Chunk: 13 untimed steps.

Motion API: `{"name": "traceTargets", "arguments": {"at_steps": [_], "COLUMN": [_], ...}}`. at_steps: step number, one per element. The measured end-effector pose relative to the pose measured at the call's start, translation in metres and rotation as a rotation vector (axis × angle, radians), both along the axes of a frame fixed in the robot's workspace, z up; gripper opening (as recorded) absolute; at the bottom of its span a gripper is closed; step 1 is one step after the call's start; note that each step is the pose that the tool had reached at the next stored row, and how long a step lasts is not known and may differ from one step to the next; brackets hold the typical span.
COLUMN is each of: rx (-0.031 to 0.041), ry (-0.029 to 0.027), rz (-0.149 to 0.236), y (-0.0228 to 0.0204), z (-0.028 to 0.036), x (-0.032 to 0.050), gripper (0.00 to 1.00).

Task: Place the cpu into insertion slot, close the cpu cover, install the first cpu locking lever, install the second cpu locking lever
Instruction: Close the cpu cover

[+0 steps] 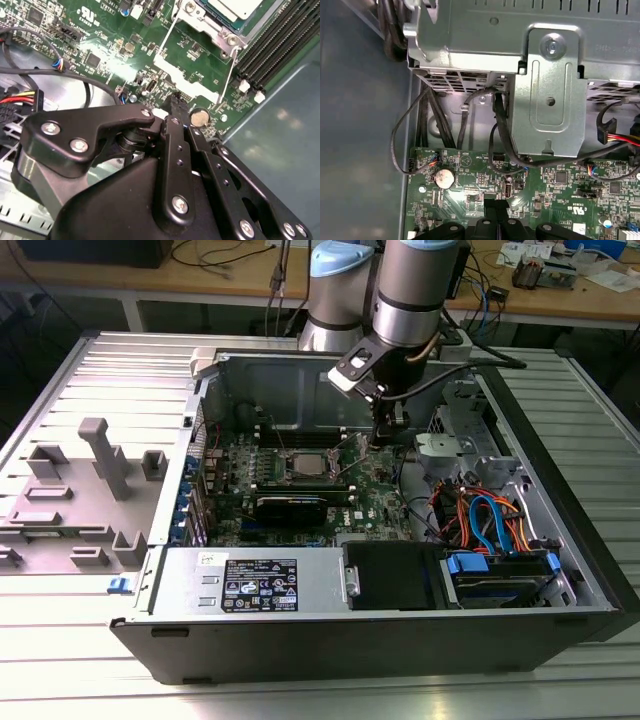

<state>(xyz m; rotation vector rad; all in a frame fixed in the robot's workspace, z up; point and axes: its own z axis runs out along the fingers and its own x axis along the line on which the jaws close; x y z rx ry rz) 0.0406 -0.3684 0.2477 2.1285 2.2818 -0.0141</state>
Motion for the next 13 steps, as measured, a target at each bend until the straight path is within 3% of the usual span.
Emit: {"name": "traceTargets", "arguments": {"at_steps": [5, 13], "rx": [-0.0002, 0.0018], "ry": [0.0001, 0.0], "rz": [0.002, 0.003], "y": [0.0, 0.0], "z": [-0.0007, 0.0015], "x": [-0.0059, -0.024], "gripper": [0.11, 0.11]}}
